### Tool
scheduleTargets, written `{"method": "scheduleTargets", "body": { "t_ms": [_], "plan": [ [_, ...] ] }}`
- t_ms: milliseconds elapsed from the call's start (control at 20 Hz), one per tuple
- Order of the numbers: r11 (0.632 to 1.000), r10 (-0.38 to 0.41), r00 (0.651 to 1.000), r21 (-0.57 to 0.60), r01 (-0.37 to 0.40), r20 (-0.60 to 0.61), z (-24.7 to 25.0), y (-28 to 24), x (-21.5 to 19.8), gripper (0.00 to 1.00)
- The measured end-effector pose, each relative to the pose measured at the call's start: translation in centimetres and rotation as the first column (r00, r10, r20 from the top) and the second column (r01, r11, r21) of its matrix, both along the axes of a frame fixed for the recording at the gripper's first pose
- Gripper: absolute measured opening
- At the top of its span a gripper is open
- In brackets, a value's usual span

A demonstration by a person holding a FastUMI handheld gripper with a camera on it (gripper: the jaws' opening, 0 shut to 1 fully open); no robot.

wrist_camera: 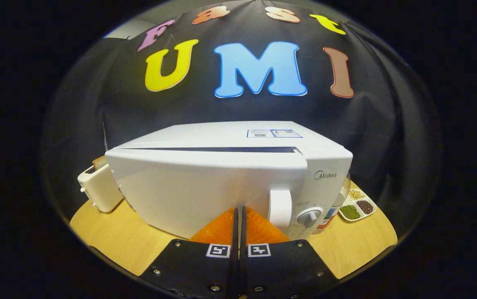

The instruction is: Open the microwave, put the food inside, and close the microwave door.

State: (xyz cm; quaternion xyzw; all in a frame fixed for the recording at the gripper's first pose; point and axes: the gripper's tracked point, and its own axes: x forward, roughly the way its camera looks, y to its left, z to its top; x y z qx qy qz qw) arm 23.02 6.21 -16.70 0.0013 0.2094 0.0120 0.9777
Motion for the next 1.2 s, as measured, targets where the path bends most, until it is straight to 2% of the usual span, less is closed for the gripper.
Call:
{"method": "scheduleTargets", "body": {
  "t_ms": [200,350,500,1050,1200],
  "plan": [
    [0.998,-0.043,0.999,0.053,0.043,-0.002,0.2,0.0,0.7,0.02],
    [0.999,-0.041,0.999,0.009,0.041,-0.002,0.0,0.1,0.0,0.04],
    [0.999,-0.040,0.999,0.021,0.040,0.026,1.8,0.5,-1.5,0.04],
    [0.999,-0.004,0.977,-0.049,0.015,0.214,10.2,0.8,-12.4,0.04],
    [0.998,-0.003,0.966,-0.061,0.019,0.260,12.1,0.8,-15.7,0.07]
  ]
}}
